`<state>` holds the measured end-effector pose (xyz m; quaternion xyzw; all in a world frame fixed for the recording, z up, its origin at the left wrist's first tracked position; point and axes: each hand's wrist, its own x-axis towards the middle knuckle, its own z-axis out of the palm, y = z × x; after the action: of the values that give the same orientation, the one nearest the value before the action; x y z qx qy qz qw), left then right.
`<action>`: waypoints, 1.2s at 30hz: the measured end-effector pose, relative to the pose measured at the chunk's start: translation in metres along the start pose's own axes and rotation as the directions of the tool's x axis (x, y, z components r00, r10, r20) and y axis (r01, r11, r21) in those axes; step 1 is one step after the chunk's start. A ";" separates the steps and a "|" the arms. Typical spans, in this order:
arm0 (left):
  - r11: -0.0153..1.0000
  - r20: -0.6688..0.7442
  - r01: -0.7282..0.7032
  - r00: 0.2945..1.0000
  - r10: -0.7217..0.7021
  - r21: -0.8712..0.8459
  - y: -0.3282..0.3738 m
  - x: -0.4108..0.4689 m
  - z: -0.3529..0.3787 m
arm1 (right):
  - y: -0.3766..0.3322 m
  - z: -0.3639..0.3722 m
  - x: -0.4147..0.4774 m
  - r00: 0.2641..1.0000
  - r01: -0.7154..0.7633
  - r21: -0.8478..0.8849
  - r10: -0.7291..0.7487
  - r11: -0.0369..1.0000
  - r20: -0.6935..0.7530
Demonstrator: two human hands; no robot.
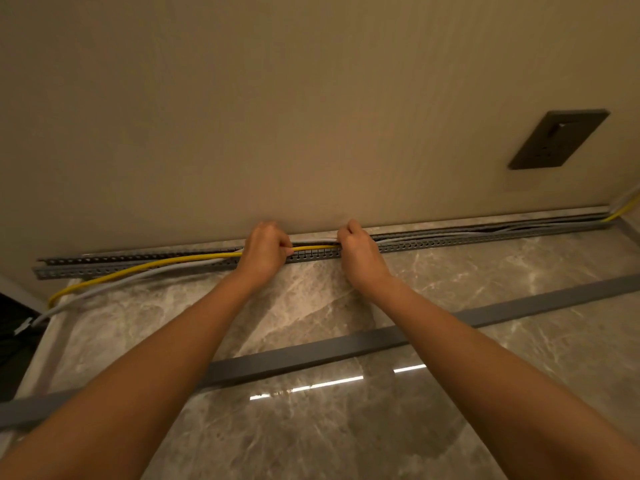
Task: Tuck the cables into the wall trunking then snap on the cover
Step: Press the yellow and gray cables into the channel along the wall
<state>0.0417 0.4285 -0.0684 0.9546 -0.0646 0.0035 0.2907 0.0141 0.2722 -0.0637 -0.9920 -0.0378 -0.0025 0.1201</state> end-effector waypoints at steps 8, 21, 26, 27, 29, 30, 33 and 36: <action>0.985 -0.112 0.124 0.984 -0.138 -0.124 0.002 0.005 0.006 | -0.004 0.001 0.004 0.999 -0.022 -0.083 0.020 0.996 -0.029; 0.931 0.002 -0.101 0.994 0.107 0.350 0.001 0.008 0.001 | 0.002 -0.006 0.009 0.999 0.031 -0.064 -0.033 0.997 -0.017; 0.829 0.047 -0.340 0.933 0.357 0.444 -0.004 -0.006 -0.002 | 0.007 -0.005 0.009 0.995 0.094 -0.092 -0.095 0.991 -0.002; 0.804 0.065 -0.358 0.925 0.373 0.476 -0.004 -0.008 -0.002 | 0.008 -0.004 0.008 0.996 0.092 -0.082 -0.092 0.992 -0.003; 0.781 0.120 -0.352 0.932 0.341 0.515 -0.003 -0.008 -0.003 | 0.006 -0.001 0.005 0.995 0.094 -0.070 -0.095 0.993 -0.024; 0.772 0.138 -0.351 0.934 0.330 0.530 -0.003 -0.008 -0.002 | 0.006 0.002 0.005 0.993 0.100 -0.070 -0.104 0.993 -0.055; 0.766 0.197 -0.337 0.941 0.274 0.547 -0.003 -0.012 0.005 | 0.008 0.004 0.003 0.990 0.109 -0.055 -0.114 0.993 -0.084; 0.708 0.190 -0.331 0.943 0.273 0.624 0.008 -0.017 0.004 | 0.010 0.001 0.002 0.993 0.117 -0.086 -0.119 0.989 -0.024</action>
<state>0.0236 0.4220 -0.0682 0.9713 -0.2267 0.0333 -0.0647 0.0165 0.2631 -0.0671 -0.9921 -0.0945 -0.0258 0.0781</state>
